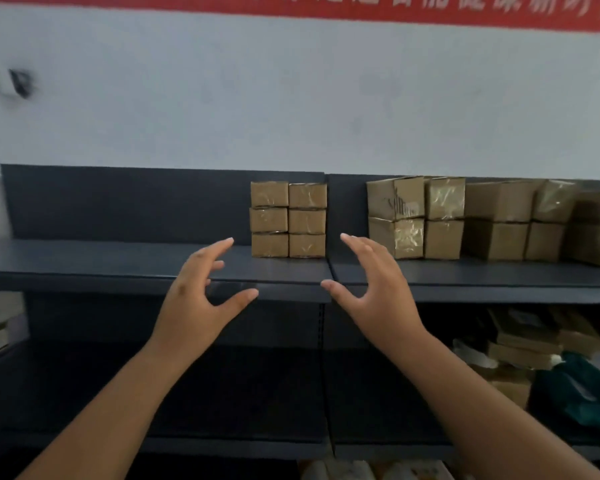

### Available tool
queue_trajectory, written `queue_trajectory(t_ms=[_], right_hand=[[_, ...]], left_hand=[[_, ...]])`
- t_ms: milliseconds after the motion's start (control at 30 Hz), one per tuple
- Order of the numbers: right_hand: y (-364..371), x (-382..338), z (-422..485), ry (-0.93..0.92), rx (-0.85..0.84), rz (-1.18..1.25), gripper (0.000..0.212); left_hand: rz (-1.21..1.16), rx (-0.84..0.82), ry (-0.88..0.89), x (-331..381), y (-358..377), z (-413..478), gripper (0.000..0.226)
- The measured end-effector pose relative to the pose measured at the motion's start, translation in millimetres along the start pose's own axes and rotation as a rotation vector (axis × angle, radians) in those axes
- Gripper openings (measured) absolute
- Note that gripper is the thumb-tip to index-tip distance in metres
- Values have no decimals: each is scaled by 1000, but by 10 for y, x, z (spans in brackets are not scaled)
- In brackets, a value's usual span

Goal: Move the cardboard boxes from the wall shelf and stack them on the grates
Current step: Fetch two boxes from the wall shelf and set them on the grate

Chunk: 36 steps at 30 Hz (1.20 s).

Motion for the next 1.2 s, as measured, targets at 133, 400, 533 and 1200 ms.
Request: queue_trajectory(t_ms=[133,400,533,1200], right_hand=[[-65,137,541,-72,7,-23,70],[86,390,1161,-81,2,-66,72],[283,570,1398,-6,-5,8,75],[1198,1170,2151,230,-109,179,44]], left_hand=[[54,48,49,92,34,520,81],[121,57,83,-99,118,1207,85],[156,-14,86,-345,279,1547,81],[-77,-106,-206,-1324,1020,2346,64]])
Point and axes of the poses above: each hand's wrist, its own z-axis towards the middle knuckle, its own y-axis out of the palm, x = y × z, the point moved 6 cm from there along z, towards the middle knuckle, and after that the axes turned 1 degree about z, right-handed, at the moved point
